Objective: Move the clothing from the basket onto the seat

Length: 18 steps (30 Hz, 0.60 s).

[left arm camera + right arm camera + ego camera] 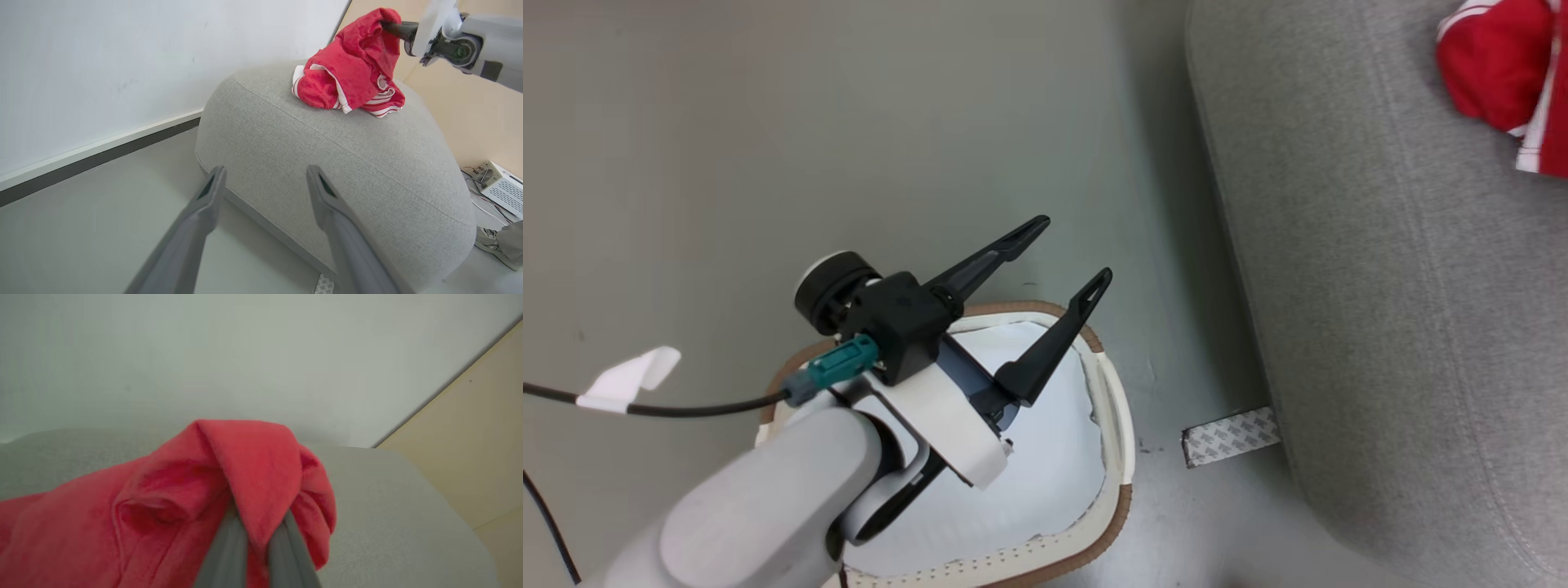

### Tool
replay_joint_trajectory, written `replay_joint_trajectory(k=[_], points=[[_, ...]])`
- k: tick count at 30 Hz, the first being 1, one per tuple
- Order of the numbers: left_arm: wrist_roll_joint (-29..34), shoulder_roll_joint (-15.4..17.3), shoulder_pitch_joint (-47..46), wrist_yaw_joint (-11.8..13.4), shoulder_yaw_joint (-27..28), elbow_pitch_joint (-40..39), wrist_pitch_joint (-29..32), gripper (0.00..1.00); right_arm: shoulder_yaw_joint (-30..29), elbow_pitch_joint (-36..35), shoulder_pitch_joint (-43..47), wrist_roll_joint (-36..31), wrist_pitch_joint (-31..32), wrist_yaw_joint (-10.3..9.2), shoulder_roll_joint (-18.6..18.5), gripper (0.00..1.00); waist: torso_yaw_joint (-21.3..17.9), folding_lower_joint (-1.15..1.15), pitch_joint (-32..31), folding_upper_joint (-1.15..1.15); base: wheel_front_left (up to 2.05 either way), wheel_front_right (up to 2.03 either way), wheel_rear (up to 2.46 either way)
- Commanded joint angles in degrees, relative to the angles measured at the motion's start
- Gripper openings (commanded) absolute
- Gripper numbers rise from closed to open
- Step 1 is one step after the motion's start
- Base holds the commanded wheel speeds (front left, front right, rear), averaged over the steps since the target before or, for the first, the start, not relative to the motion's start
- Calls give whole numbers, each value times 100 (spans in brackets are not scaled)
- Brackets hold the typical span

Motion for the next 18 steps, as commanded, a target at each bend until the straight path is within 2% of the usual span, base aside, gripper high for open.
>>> replay_joint_trajectory(k=[1, 7, 11, 12, 14, 15, 16, 18], points=[[80, -9, -62, -35, 8, 23, -48, 100, 62, 389, -26, -143, 157, -16, -2, 0, 101, -1, 65, 0, 0, 0, 0], [9, -88, -93, -49, 16, 128, -134, 100, 87, 1447, -48, -333, 640, -16, -16, 0, 219, -1, 6, 0, 0, 0, 0], [-24, -99, -56, -26, 20, 195, -180, 100, 133, 1729, -29, -364, 663, -16, -18, 0, 236, -1, -87, 0, 0, 0, 0], [-29, -105, -38, -22, 20, 214, -199, 100, 145, 1766, -32, -367, 646, -16, -21, 6, 233, -1, -117, 0, 0, 0, 0], [-51, -120, -1, -11, 8, 257, -214, 100, 183, 1844, -57, -358, 603, -16, -23, 32, 221, -1, -189, 0, 0, 0, 0], [-63, -126, 15, -7, 4, 279, -232, 100, 216, 1881, -77, -348, 575, -16, -38, 95, 213, -1, -234, 0, 0, 0, 0], [-75, -134, 34, -5, -4, 302, -253, 100, 259, 1922, -88, -329, 568, -16, -53, 100, 205, -1, -288, 0, 0, 0, 0], [-95, -150, 84, 2, -7, 349, -290, 100, 312, 2000, -92, -277, 540, -16, -85, 100, 181, -1, -428, 0, 0, 0, 0]])
